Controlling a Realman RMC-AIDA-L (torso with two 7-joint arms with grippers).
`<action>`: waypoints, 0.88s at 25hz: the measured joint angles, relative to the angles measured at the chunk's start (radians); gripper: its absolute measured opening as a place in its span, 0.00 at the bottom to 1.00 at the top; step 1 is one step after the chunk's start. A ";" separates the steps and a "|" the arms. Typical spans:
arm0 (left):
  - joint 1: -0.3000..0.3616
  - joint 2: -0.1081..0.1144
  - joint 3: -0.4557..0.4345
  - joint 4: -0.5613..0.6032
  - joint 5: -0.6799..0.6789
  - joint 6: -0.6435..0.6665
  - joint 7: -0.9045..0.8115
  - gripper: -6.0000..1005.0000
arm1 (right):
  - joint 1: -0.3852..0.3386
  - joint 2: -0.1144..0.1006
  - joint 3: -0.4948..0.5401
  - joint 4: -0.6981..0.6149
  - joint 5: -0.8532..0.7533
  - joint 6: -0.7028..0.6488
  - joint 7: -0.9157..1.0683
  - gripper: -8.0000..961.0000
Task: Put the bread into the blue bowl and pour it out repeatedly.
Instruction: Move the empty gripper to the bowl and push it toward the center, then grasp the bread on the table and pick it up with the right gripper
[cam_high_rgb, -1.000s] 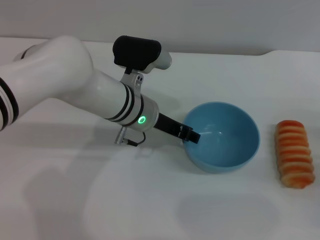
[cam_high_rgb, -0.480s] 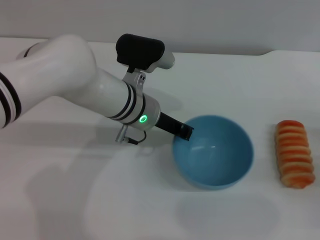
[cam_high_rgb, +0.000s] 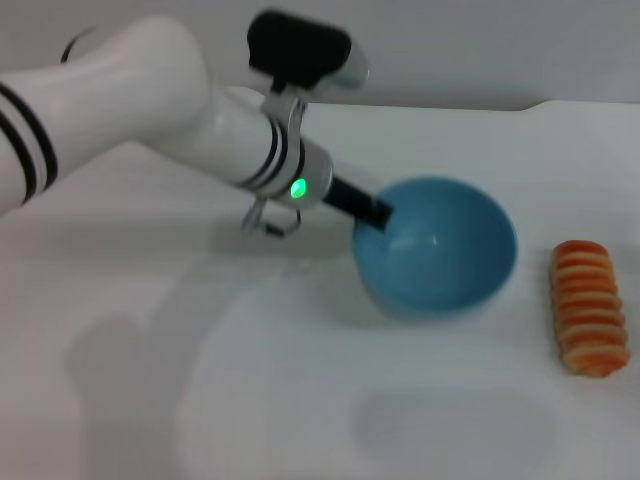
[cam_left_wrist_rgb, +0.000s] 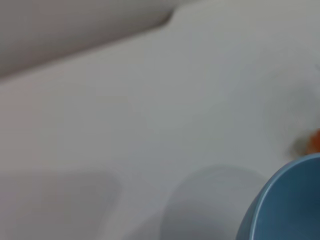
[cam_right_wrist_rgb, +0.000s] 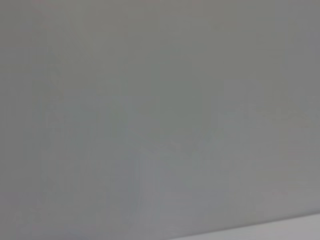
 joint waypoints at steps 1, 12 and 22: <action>-0.011 -0.001 -0.014 0.000 0.031 -0.011 -0.006 0.00 | 0.000 -0.003 -0.016 -0.034 -0.051 0.023 0.072 0.65; -0.096 -0.009 -0.033 -0.075 0.188 -0.188 -0.110 0.00 | 0.011 -0.012 -0.106 -0.657 -1.186 0.101 1.489 0.65; -0.110 -0.006 -0.058 -0.104 0.196 -0.213 -0.128 0.00 | 0.135 -0.074 0.035 -0.750 -1.665 -0.238 1.899 0.66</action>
